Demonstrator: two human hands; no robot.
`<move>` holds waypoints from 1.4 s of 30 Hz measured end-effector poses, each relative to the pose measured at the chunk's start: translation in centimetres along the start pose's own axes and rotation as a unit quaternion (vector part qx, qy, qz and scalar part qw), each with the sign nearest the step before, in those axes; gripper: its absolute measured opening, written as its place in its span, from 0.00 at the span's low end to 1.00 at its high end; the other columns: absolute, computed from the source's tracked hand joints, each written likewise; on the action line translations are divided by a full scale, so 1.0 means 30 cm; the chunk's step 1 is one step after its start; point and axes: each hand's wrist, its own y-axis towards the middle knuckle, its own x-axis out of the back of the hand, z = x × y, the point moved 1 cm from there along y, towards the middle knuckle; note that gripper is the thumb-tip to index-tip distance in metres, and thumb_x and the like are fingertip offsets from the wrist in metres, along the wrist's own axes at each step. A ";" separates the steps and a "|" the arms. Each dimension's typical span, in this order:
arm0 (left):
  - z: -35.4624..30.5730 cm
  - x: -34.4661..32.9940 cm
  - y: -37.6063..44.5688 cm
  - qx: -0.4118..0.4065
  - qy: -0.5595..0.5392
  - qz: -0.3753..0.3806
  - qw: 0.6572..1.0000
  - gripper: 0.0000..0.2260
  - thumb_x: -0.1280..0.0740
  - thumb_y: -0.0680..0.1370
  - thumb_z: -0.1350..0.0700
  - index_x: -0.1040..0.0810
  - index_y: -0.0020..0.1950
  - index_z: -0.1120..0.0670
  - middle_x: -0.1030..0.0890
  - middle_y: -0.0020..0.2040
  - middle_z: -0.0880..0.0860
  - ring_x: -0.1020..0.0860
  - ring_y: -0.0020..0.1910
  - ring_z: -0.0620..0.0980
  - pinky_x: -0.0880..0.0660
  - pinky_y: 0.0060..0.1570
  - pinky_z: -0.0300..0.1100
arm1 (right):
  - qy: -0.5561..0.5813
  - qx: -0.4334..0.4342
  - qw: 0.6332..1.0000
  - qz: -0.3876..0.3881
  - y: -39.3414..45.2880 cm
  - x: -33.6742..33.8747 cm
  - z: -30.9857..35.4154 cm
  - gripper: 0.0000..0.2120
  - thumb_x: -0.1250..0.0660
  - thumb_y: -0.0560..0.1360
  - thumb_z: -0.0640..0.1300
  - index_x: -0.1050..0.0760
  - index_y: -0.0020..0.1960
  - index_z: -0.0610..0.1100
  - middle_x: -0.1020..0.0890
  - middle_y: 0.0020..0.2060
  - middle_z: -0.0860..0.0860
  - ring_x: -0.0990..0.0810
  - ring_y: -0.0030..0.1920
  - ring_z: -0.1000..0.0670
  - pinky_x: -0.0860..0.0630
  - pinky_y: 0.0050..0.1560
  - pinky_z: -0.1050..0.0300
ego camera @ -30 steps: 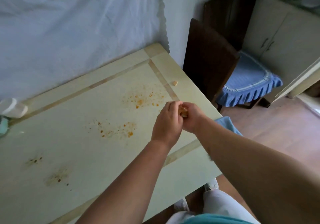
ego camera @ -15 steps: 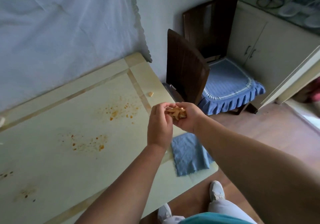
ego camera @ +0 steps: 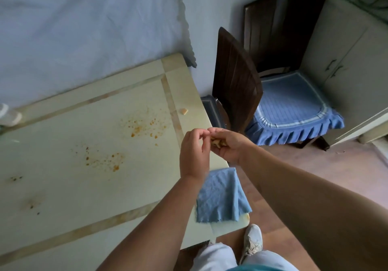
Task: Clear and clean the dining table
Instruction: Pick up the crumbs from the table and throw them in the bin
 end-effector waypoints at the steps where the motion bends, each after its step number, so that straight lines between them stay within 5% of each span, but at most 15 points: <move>1: 0.015 -0.003 0.016 0.006 -0.007 0.002 1.000 0.04 0.36 0.80 0.56 0.24 0.54 0.52 0.22 0.51 0.46 0.25 0.51 0.41 0.28 0.45 0.28 | 0.008 0.000 1.000 -0.002 0.013 -0.004 0.001 0.08 0.41 0.79 0.31 0.24 0.51 0.36 0.17 0.42 0.40 0.15 0.38 0.47 0.19 0.38 0.56; 8: 0.186 -0.031 0.194 0.068 -0.005 0.015 0.998 0.06 0.36 0.79 0.58 0.23 0.55 0.55 0.22 0.53 0.50 0.23 0.52 0.47 0.27 0.50 0.39 | 0.039 0.016 0.998 -0.048 0.115 -0.039 0.018 0.08 0.39 0.78 0.29 0.22 0.45 0.36 0.19 0.41 0.40 0.18 0.44 0.42 0.16 0.41 0.52; 13: 0.328 -0.059 0.325 0.093 0.094 0.119 0.984 0.12 0.35 0.77 0.58 0.24 0.60 0.54 0.23 0.57 0.54 0.23 0.55 0.52 0.25 0.53 0.47 | 0.060 0.017 0.994 -0.091 0.198 -0.050 -0.008 0.07 0.37 0.76 0.28 0.22 0.45 0.36 0.20 0.40 0.40 0.18 0.42 0.43 0.17 0.41 0.51; 26: 0.461 -0.172 0.615 -0.067 0.316 0.232 0.918 0.18 0.40 0.77 0.65 0.25 0.65 0.51 0.25 0.64 0.53 0.29 0.61 0.57 0.28 0.50 0.49 | 0.096 0.022 0.984 -0.147 0.346 -0.057 -0.046 0.08 0.37 0.76 0.28 0.21 0.45 0.36 0.19 0.42 0.40 0.18 0.44 0.43 0.17 0.41 0.51; 33: 0.504 -0.194 0.602 -0.069 0.293 0.219 0.928 0.15 0.39 0.76 0.69 0.23 0.58 0.56 0.24 0.56 0.58 0.27 0.55 0.59 0.27 0.44 0.49 | 0.110 0.024 0.983 -0.146 0.345 -0.033 -0.055 0.08 0.38 0.76 0.28 0.21 0.46 0.36 0.19 0.43 0.41 0.18 0.45 0.43 0.17 0.43 0.51; 37: 0.496 -0.194 0.583 -0.057 0.271 0.209 0.938 0.12 0.37 0.76 0.65 0.24 0.58 0.58 0.24 0.57 0.60 0.27 0.55 0.60 0.25 0.49 0.52 | 0.109 0.029 0.981 -0.158 0.315 -0.010 -0.061 0.09 0.39 0.77 0.28 0.22 0.46 0.37 0.19 0.42 0.41 0.18 0.45 0.43 0.17 0.44 0.51; 42: 0.400 -0.191 0.479 0.070 0.109 0.156 0.979 0.13 0.34 0.76 0.58 0.23 0.59 0.56 0.24 0.57 0.57 0.24 0.52 0.57 0.24 0.50 0.48 | 0.123 0.043 0.973 -0.188 0.265 0.031 -0.051 0.08 0.38 0.77 0.30 0.21 0.46 0.37 0.20 0.45 0.40 0.18 0.46 0.43 0.17 0.41 0.51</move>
